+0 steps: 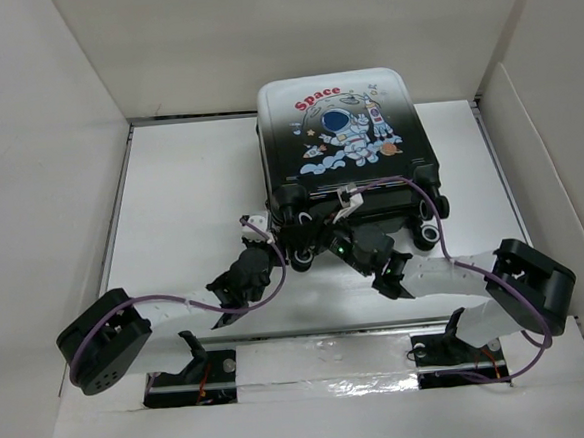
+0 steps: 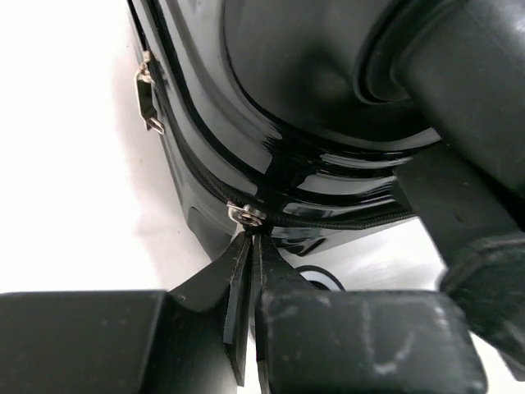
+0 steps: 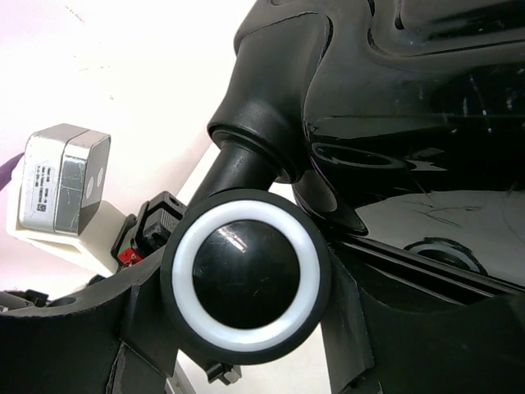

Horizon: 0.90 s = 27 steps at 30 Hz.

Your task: Pack the luggage

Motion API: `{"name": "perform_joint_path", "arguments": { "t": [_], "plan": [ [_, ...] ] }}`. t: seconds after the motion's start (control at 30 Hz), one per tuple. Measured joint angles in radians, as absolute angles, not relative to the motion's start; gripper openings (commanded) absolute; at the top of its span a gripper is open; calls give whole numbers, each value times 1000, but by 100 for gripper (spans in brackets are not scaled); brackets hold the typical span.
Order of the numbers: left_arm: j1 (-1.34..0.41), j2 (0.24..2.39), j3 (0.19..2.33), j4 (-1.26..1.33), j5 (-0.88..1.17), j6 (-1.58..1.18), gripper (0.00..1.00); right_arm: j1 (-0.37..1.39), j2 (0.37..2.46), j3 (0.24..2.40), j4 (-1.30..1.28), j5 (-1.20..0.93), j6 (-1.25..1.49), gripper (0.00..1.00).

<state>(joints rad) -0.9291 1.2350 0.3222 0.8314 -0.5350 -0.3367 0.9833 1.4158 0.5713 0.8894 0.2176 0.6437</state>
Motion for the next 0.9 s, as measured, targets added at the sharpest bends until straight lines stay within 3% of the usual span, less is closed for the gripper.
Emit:
{"name": "perform_joint_path", "arguments": {
  "t": [0.43,0.7,0.77,0.9],
  "plan": [
    [-843,1137,307,793,-671,-335,0,986,1191,466,735,184,568,0],
    [-923,1082,257,815,-441,-302,0,991,1119,451,651,177,540,0],
    [-969,1084,257,810,-387,-298,15,991,1119,451,649,177,536,0],
    [-992,1115,251,815,-336,-304,21,991,1119,451,648,177,534,0]
  ]
}}
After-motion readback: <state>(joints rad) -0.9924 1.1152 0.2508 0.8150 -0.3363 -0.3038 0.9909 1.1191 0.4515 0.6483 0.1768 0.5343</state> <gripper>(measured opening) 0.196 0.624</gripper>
